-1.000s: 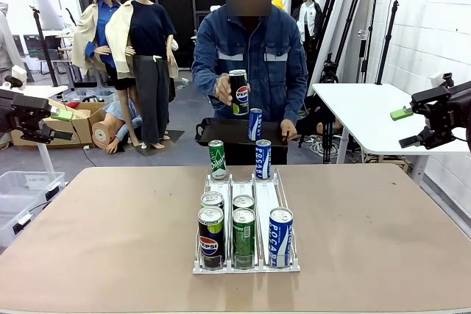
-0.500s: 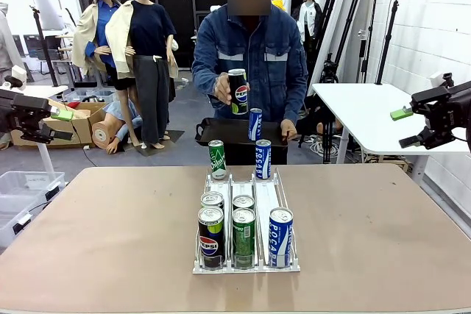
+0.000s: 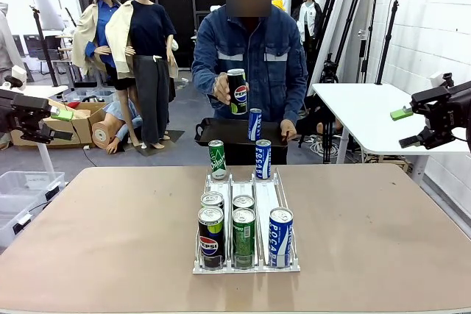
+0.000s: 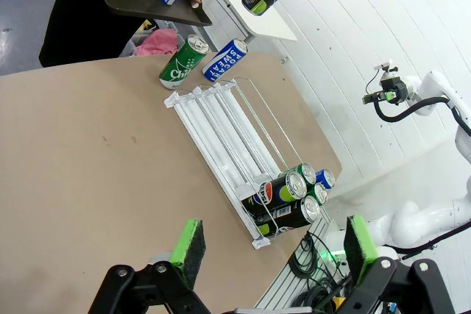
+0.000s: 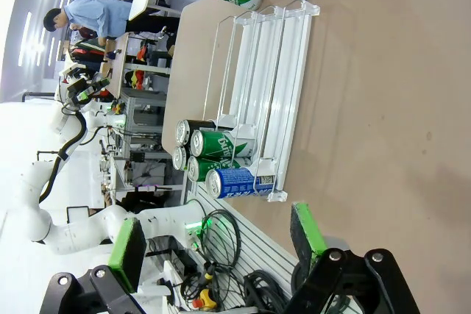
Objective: Retrieve and hand over the desired beverage to the person.
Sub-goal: Pick up another can of the same type that the person held from the Automatic Can Dispenser.
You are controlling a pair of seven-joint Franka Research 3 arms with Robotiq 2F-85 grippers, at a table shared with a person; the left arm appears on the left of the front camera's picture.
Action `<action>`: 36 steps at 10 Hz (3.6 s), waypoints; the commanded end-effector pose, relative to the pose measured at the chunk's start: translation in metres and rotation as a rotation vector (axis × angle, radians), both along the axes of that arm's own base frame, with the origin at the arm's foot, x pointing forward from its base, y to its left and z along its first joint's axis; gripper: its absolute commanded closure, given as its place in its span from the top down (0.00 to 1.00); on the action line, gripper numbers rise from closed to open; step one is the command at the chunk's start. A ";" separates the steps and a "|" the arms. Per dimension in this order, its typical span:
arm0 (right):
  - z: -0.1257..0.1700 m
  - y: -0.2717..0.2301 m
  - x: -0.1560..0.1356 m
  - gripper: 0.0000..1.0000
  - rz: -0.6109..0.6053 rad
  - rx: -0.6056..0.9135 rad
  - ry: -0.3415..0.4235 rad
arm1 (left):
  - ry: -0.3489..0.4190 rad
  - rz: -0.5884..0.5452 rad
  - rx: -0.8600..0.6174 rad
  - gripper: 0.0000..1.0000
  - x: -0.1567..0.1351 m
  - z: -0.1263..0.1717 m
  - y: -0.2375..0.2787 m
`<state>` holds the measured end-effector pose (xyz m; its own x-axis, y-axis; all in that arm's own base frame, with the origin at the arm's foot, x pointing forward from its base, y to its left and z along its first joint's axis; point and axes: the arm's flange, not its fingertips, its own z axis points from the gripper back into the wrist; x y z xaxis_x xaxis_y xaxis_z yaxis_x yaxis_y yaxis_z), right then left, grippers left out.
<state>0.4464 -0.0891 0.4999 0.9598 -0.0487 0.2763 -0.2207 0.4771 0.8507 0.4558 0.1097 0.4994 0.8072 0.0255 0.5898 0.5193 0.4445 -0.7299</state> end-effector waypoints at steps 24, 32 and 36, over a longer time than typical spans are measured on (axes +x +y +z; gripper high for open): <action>0.000 0.000 0.000 1.00 -0.003 0.002 0.005 | -0.002 0.002 -0.007 1.00 -0.001 0.002 0.001; 0.000 0.000 0.000 1.00 -0.003 0.002 0.005 | 0.010 -0.125 0.112 1.00 -0.009 0.016 -0.051; 0.000 0.000 0.000 1.00 -0.003 0.002 0.005 | 0.010 -0.205 0.355 1.00 -0.042 0.037 -0.139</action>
<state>0.4466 -0.0890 0.4998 0.9599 -0.0481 0.2760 -0.2208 0.4770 0.8507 0.4253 -0.0146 0.5376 0.7763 -0.3140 0.5465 0.6240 0.5055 -0.5959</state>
